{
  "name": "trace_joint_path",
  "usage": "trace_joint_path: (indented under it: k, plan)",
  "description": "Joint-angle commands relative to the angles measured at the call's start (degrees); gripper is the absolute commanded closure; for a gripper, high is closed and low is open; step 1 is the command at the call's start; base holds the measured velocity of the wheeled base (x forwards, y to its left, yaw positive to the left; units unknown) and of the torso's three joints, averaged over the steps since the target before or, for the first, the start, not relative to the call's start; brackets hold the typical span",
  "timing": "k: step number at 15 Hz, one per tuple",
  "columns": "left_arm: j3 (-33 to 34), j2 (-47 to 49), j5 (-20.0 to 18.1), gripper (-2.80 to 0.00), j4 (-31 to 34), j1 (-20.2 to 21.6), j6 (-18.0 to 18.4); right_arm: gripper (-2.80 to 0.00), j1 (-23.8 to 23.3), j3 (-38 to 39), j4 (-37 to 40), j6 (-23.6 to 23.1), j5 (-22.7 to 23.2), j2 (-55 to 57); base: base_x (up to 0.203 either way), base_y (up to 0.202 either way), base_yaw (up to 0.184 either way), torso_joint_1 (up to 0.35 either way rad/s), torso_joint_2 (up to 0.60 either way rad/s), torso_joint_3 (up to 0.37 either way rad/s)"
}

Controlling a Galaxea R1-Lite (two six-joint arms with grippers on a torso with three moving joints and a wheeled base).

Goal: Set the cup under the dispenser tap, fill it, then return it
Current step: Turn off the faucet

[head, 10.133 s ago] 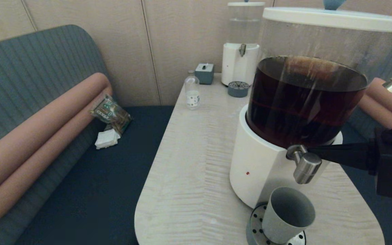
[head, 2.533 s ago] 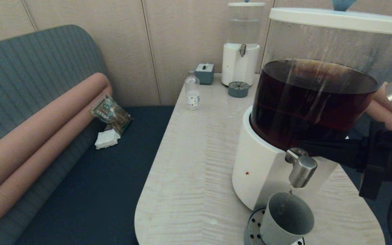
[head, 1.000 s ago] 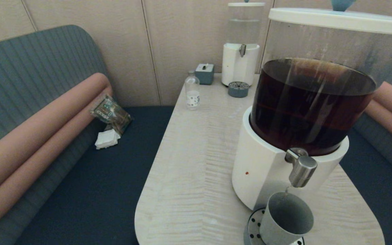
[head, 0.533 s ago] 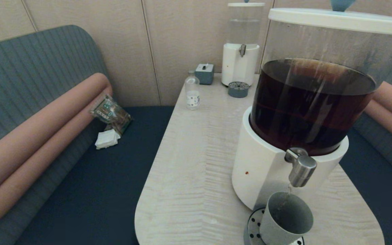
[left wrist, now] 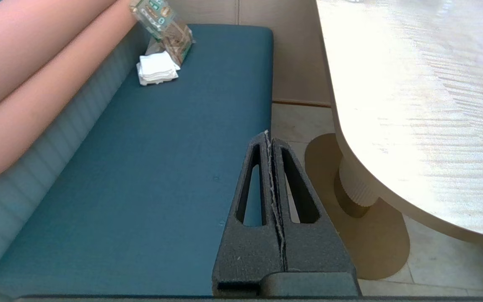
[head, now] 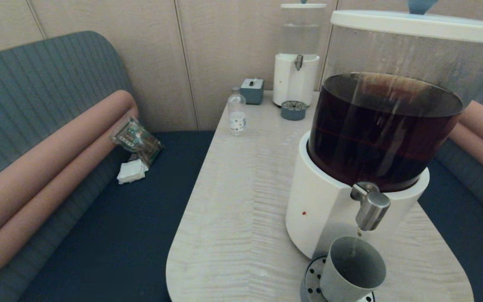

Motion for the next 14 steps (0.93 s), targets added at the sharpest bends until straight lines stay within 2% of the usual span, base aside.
trace_joint_path:
  k: [1, 4, 6, 10, 14]
  plan:
    - [-0.01, 0.09, 0.09, 0.00, 0.00, 0.02, 0.03, 0.00, 0.00, 3.78, -0.41, -0.81, 0.04, -5.43, 0.000, 0.000, 0.000, 0.000, 0.00, 0.000]
    - [-0.01, 0.09, 0.08, 0.00, -0.04, 0.02, -0.01, 0.00, 0.05, 11.23, -1.52, -0.58, -0.11, -6.40, 0.000, 0.000, 0.000, 0.000, 0.00, 0.000]
    - [-0.01, 0.09, -0.01, 0.00, 0.02, 0.02, 0.01, 0.00, 0.05, 11.13, 4.14, 1.16, -0.05, -6.41, 0.000, 0.000, 0.000, 0.000, 0.00, 0.000]
    - [-0.01, 0.09, -0.03, 0.00, 0.05, 0.02, -0.05, 0.00, 0.05, 11.10, 14.46, 1.71, 0.29, -6.41, 0.000, 0.000, 0.000, 0.000, 0.00, 0.000]
    - [-0.01, 0.09, 0.13, 0.00, -0.02, 0.02, -0.05, 0.00, 0.05, 11.12, 14.52, 1.58, 1.11, -6.39, 0.000, 0.000, 0.000, 0.000, 0.00, 0.000]
